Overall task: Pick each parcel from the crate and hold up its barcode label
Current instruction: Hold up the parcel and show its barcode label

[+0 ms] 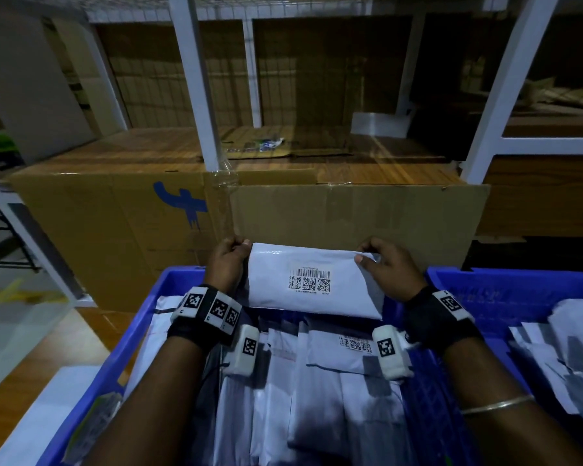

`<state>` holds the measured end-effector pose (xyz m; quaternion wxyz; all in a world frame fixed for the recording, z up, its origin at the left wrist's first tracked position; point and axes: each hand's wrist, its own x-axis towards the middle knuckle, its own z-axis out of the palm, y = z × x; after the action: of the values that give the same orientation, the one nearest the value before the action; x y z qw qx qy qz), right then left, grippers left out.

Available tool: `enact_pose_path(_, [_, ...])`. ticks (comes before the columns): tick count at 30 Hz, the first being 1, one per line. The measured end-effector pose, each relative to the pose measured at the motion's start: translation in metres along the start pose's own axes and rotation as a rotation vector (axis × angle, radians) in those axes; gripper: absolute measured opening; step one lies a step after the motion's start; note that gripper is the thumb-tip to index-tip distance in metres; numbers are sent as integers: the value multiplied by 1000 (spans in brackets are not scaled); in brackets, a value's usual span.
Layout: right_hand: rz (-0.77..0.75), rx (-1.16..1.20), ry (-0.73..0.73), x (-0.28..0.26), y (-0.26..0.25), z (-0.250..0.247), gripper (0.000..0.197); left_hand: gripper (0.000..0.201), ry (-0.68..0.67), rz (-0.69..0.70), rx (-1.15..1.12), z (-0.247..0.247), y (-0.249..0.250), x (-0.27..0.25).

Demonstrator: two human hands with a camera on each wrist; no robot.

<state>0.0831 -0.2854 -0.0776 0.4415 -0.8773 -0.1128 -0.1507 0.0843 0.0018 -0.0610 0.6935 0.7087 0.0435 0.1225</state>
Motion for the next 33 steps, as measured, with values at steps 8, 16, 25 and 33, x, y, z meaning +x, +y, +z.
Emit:
enact_pose_path(8, [126, 361, 145, 2, -5, -5, 25, 29, 86, 134, 65, -3, 2, 2])
enact_pose_path(16, [171, 519, 205, 2, -10, -1, 18, 14, 47, 69, 0, 0, 4, 3])
enact_pose_path(25, [179, 528, 340, 8, 1, -7, 27, 8, -155, -142, -109, 5, 12, -6])
enact_pose_path(33, [156, 487, 380, 9, 4, -10, 25, 10, -219, -105, -15, 3, 10, -13])
